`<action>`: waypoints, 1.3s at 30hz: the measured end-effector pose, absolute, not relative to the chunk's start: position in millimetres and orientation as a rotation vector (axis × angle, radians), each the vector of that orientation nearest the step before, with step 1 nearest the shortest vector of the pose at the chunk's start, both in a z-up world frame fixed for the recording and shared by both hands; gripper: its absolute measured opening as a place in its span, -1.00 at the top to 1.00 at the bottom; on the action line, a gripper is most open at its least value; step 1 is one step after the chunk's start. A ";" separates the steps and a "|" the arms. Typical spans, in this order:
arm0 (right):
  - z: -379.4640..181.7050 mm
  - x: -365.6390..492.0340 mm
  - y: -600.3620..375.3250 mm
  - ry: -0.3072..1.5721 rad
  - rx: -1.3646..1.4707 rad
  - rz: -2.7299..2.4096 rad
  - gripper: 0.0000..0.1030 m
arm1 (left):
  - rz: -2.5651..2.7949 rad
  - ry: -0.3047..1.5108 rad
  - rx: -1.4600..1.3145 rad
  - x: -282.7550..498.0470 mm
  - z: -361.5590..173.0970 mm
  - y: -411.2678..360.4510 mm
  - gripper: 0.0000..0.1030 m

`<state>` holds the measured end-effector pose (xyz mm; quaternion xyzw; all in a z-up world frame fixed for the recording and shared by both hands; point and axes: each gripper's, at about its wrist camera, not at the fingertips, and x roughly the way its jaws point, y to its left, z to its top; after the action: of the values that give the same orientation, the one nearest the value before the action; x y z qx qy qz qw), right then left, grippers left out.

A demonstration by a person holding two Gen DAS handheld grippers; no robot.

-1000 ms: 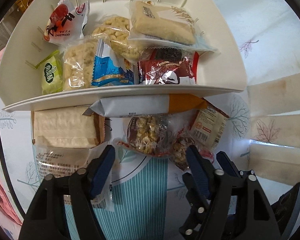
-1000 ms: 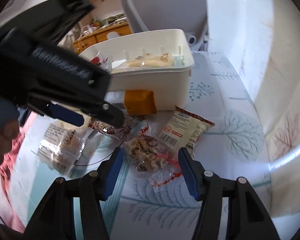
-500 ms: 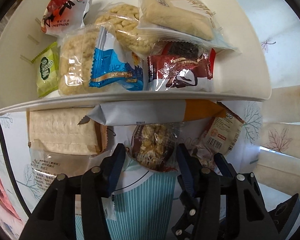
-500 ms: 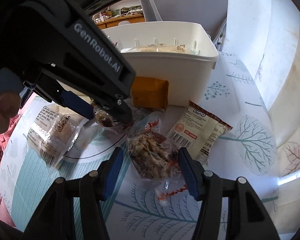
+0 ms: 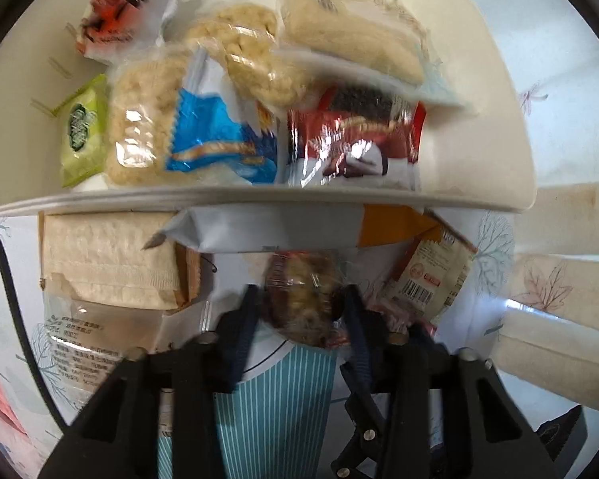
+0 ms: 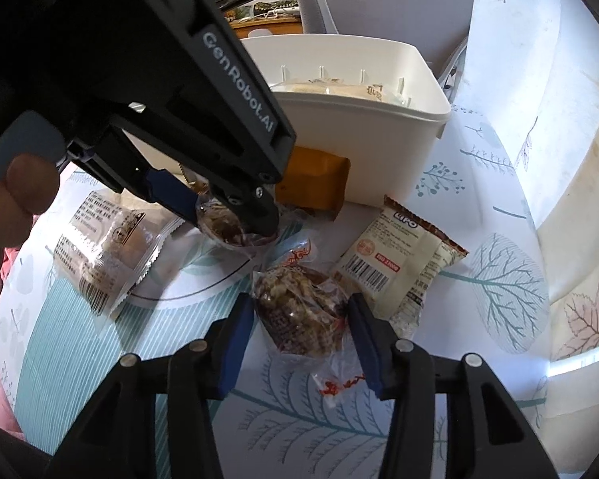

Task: Organize snacks
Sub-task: 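Grasp a clear nut bag with the left tool while the right tool grasps another nut bag, then carry both nut bags into the white basket and open both tools to release them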

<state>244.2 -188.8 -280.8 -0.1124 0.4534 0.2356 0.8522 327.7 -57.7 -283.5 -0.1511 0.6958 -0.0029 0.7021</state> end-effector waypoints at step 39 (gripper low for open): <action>-145.9 246.6 -150.0 0.835 -0.096 0.720 0.10 | 0.095 1.350 -0.526 278.0 -120.7 55.3 0.35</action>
<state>246.6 -150.0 -145.9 -0.0458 0.3965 0.3420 0.8507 278.0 55.3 -120.7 -0.2406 0.6172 0.0433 0.7478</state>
